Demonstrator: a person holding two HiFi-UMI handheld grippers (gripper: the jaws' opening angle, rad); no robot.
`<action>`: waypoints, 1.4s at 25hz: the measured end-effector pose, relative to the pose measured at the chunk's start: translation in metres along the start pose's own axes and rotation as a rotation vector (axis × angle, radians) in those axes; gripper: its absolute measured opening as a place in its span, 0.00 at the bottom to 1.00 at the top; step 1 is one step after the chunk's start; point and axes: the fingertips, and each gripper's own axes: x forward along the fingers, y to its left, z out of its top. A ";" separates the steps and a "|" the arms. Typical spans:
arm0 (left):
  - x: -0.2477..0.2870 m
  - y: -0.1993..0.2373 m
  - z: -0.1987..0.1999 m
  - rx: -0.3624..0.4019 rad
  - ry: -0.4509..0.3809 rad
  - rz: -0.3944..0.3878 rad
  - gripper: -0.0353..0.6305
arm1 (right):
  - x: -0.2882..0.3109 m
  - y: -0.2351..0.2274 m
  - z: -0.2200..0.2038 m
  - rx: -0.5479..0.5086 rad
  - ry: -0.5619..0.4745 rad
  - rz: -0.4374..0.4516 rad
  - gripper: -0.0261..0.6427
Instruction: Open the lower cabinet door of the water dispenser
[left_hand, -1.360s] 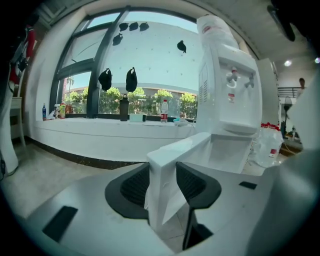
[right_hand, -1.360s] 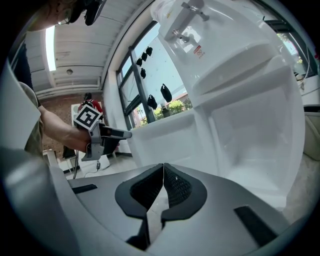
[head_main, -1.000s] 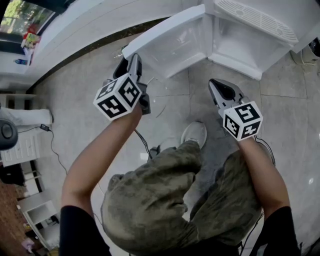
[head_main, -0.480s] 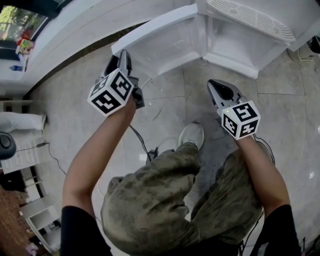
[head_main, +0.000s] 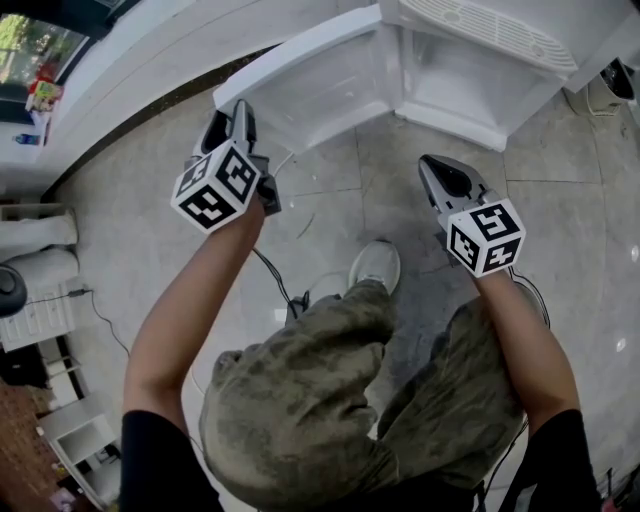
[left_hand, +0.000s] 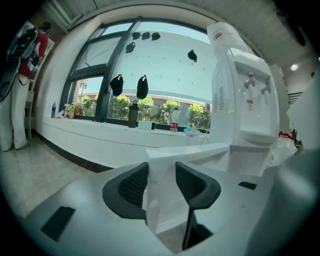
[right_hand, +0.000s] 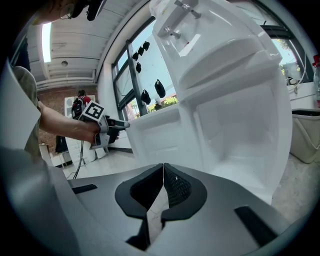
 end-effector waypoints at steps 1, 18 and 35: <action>-0.002 -0.003 -0.001 0.006 -0.001 -0.007 0.30 | -0.003 0.000 0.002 0.000 -0.005 -0.001 0.04; -0.062 -0.077 -0.027 0.008 0.036 -0.141 0.39 | -0.075 -0.016 0.037 -0.006 -0.104 -0.116 0.04; -0.073 -0.226 -0.033 0.034 0.298 -0.732 0.06 | -0.148 -0.059 0.099 0.057 -0.170 -0.412 0.04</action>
